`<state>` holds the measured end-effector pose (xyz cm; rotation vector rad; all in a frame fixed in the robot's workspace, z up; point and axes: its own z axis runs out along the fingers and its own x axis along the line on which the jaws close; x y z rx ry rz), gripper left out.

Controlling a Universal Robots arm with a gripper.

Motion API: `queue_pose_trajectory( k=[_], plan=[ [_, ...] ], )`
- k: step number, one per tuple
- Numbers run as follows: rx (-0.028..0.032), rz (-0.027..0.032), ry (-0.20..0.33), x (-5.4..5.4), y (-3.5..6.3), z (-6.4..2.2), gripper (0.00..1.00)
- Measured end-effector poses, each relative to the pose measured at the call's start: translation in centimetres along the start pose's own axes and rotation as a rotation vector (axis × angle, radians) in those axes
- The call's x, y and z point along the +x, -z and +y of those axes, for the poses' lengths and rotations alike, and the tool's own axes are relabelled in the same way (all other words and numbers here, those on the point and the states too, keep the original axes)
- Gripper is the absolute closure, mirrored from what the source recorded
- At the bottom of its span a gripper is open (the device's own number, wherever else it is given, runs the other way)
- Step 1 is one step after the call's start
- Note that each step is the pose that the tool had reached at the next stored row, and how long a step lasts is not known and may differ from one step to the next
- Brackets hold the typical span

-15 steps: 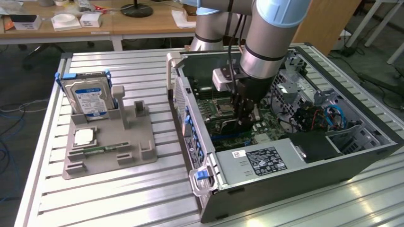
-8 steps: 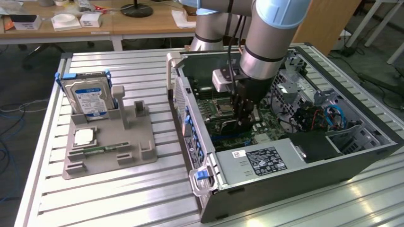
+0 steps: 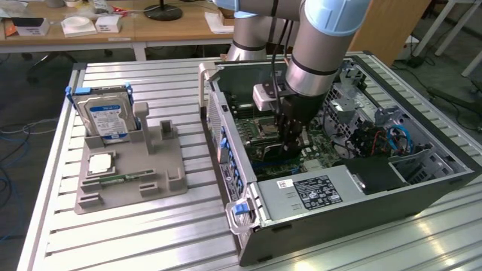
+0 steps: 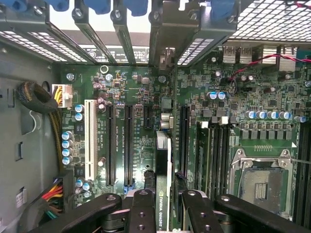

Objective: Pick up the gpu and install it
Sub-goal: 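Insert the gpu into the slot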

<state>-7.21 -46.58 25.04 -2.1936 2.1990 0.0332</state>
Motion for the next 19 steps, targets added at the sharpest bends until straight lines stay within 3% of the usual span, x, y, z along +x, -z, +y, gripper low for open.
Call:
queue_pose_trajectory(
  k=[19],
  plan=[
    [0.0001,-0.0005,0.0,0.02,-0.65,0.15,0.74]
  ],
)
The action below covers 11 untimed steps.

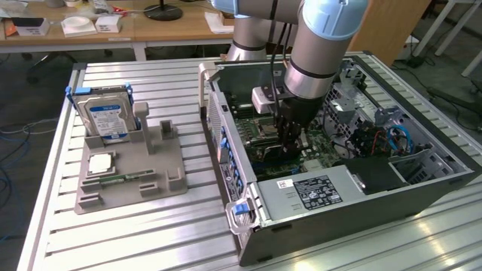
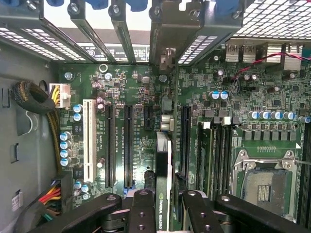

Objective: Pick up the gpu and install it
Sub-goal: 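Insert the gpu into the slot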

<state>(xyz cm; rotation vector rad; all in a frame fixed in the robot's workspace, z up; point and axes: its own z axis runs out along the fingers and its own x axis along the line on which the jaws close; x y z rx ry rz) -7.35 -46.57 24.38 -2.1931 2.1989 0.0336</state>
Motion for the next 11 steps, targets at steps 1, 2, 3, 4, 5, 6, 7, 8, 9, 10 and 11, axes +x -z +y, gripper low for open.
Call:
queue_pose_trajectory(
  k=[1,2,3,4,5,6,7,8,9,10,11],
  plan=[
    [-0.0001,0.0001,0.0,0.0,-0.02,0.01,0.74],
    [0.0,0.0001,0.0,0.0,-0.02,0.01,0.74],
    [-0.0001,0.0001,0.0,0.0,-0.02,0.01,0.74],
    [0.0,0.0002,0.0,0.0,-0.02,0.01,0.74],
    [0.0,0.0002,0.0,0.0,-0.02,0.01,0.74],
    [0.0,0.0002,0.0,0.0,-0.02,0.01,0.74],
    [0.0,0.0002,0.0,0.0,-0.02,0.02,0.74],
    [0.0,0.0002,0.0,0.0,-0.02,0.02,0.74],
    [0.0,0.0002,0.0,0.0,-0.02,0.02,0.74],
    [0.0,0.0001,0.0,0.0,-0.03,0.02,0.74],
    [0.0,0.0001,0.0,0.0,-0.03,0.02,0.74]
  ],
)
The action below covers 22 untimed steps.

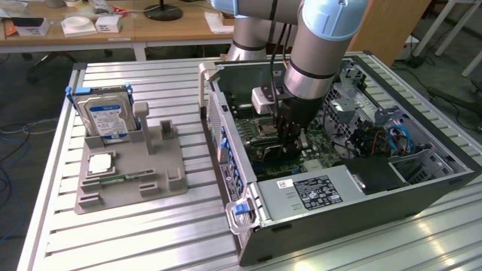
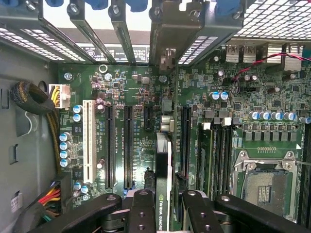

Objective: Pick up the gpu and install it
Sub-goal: 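Insert the gpu into the slot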

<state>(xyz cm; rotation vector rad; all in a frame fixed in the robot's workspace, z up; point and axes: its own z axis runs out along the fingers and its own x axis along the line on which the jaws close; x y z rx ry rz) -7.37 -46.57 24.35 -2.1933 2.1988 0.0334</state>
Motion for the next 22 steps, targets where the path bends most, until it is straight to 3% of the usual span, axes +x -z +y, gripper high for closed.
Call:
queue_pose_trajectory(
  k=[9,10,12,22],
  plan=[
    [0.0004,-0.0025,0.0,0.0,-0.03,0.03,0.73],
    [0.0001,-0.0019,0.0,0.0,0.01,0.02,0.67],
    [0.0001,-0.0024,0.0,0.0,0.05,0.01,0.67],
    [0.0046,-0.0067,0.0,-0.1,1.29,-0.01,0.67]
  ],
)
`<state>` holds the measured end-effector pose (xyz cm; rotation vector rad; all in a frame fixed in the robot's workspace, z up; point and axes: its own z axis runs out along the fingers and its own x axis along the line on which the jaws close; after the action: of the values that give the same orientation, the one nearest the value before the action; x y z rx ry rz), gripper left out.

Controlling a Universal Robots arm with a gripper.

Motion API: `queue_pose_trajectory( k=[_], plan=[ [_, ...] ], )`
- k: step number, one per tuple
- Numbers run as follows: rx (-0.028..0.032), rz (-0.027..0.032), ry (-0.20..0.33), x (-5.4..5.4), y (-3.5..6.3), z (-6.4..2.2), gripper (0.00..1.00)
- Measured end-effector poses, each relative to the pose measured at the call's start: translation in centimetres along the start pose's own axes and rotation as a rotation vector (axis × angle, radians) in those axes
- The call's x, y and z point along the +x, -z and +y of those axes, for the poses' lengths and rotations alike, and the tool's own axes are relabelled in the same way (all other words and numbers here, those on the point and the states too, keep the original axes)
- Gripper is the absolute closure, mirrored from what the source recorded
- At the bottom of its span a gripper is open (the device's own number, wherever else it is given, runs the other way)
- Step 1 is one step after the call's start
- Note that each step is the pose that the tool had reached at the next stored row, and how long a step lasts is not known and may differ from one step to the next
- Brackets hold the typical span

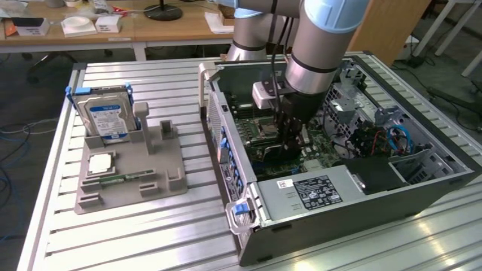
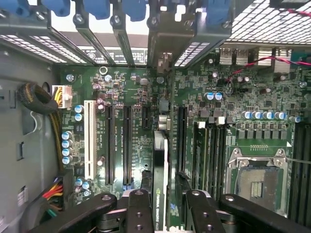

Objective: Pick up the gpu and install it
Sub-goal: 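Insert the gpu into the slot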

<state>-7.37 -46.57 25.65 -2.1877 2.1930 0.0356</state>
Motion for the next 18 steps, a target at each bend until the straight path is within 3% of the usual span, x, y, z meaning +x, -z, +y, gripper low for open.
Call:
queue_pose_trajectory(
  k=[8,11,14,18],
  plan=[
    [0.0059,-0.0004,0.0,-0.1,1.29,-0.02,0.67],
    [0.006,-0.0004,0.0,-0.1,1.29,-0.02,0.75],
    [0.0059,-0.0004,0.0,-0.1,1.3,-0.02,0.9],
    [0.0059,-0.0004,0.0,-0.1,1.31,-0.02,0.9]
  ],
)
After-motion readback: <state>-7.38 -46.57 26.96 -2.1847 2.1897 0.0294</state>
